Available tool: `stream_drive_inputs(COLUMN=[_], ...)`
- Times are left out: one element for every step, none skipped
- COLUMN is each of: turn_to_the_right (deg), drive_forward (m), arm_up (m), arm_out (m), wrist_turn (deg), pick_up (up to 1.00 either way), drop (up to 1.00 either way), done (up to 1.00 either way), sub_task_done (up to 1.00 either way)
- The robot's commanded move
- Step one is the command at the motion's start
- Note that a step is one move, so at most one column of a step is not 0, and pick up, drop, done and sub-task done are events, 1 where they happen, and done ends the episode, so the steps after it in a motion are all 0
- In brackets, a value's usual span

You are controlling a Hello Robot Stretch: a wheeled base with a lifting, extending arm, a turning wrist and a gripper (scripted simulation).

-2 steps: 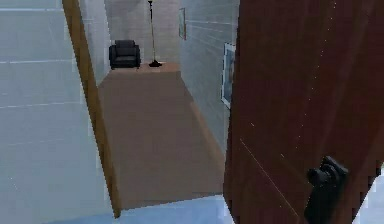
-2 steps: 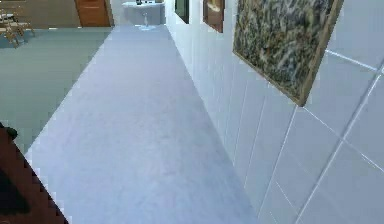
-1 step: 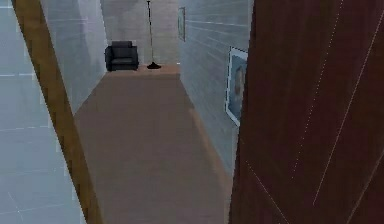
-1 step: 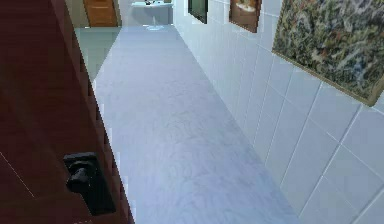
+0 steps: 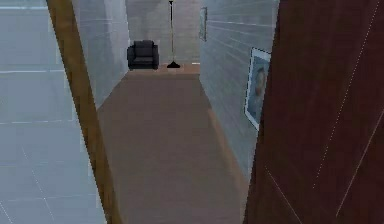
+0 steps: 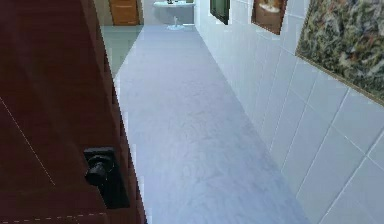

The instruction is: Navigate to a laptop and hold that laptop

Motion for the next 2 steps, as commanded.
stream_drive_inputs(turn_to_the_right=[0.0, -3.0], drive_forward=[1.00, 0.00], arm_up=[0.00, 0.00], arm_out=[0.00, 0.00], wrist_turn=[0.0, 0.0], pick_up=[0.00, 0.00], drop=[0.00, 0.00], done=[0.00, 0.00], sub_task_done=[0.00, 0.00])
